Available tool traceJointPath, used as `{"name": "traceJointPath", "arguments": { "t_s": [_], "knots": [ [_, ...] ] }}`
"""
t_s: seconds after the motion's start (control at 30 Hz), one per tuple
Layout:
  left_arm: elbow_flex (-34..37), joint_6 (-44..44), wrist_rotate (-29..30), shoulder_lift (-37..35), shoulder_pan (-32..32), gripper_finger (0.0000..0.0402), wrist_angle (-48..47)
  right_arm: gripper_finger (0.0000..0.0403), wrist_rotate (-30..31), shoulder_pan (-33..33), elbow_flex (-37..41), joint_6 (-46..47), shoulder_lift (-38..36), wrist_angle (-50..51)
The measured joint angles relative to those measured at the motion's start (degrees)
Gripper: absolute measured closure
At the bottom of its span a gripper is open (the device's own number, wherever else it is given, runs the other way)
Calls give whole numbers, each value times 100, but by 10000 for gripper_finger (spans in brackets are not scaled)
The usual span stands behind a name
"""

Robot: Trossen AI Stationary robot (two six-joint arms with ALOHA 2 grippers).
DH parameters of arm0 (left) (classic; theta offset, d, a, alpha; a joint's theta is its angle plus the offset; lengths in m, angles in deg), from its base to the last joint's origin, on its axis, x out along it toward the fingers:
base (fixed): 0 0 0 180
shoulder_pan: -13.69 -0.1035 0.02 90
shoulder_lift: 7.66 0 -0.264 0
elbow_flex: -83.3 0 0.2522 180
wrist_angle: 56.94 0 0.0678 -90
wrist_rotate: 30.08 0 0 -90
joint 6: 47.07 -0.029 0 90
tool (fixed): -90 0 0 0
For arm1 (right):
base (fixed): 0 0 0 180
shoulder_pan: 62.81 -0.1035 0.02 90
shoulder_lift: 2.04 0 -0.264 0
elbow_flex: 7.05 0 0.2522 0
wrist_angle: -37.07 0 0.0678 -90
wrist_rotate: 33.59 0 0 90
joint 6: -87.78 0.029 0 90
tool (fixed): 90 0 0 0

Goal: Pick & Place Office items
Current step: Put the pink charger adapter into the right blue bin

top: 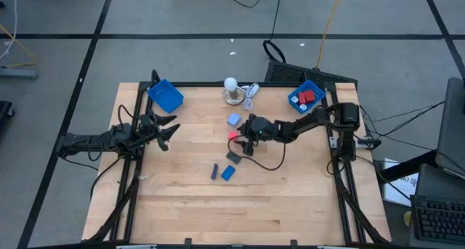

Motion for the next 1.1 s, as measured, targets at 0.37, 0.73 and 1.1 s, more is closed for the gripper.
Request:
{"name": "traceJointPath", "arguments": {
  "t_s": [0.37,0.73,1.1],
  "knots": [
    [0,0,-4,2,0,188,0,128,11,-70,0,46,459,-451],
    [0,0,-4,1,0,188,0,129,11,-70,0,68,435,-400],
    [0,0,-4,0,-2,188,0,129,13,-72,0,159,435,-518]
  ]
}}
